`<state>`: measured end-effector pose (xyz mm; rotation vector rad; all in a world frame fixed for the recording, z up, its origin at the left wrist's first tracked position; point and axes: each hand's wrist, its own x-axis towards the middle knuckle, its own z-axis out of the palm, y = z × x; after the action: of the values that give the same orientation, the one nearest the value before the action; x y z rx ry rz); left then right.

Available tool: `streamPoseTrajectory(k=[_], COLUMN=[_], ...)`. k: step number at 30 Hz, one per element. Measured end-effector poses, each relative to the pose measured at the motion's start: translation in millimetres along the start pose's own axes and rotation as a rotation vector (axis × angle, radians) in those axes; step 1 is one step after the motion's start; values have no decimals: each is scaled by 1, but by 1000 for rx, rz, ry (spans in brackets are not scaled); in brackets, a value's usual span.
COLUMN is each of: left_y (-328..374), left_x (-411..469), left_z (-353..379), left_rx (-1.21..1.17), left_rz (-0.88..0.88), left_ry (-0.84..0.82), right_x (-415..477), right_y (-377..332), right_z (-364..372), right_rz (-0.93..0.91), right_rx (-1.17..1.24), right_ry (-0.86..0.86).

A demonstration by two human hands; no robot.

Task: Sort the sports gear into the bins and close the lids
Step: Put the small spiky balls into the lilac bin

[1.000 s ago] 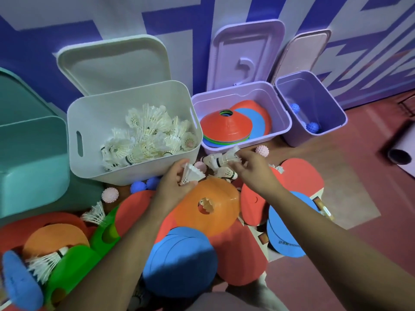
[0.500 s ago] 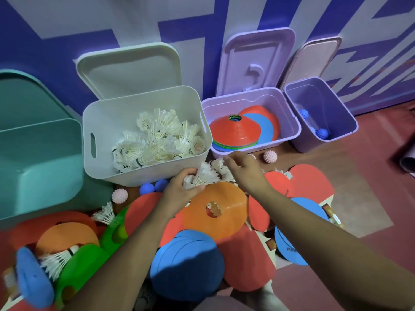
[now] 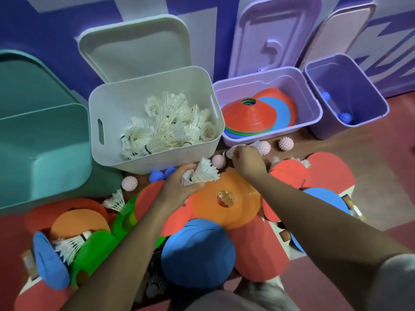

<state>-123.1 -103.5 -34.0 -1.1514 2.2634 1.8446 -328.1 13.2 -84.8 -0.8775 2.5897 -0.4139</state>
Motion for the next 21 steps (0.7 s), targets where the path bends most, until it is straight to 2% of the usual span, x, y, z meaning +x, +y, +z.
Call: streamPoseTrajectory(k=[5,8,12,18,21], left_y=[6,15,33,48,52], left_x=[-12,-21,-36,-45,-43], left_z=[-5,-9,-19,-49,-71], left_rx=[7,5,7,42,139], left_rz=[0,34,98,198,250], left_ry=[-20,-31,-33,-1,48], right_x=[-43,-64,-80,-93,-89], right_y=[-1,-8,-32,-79,-103], right_z=[-34,-61,-98,-118,-111], right_rz=[-216,-318,-334,-385,-401], right_rx=[-63,59,213,412,471], right_ry=[112,137,170,-133,-178])
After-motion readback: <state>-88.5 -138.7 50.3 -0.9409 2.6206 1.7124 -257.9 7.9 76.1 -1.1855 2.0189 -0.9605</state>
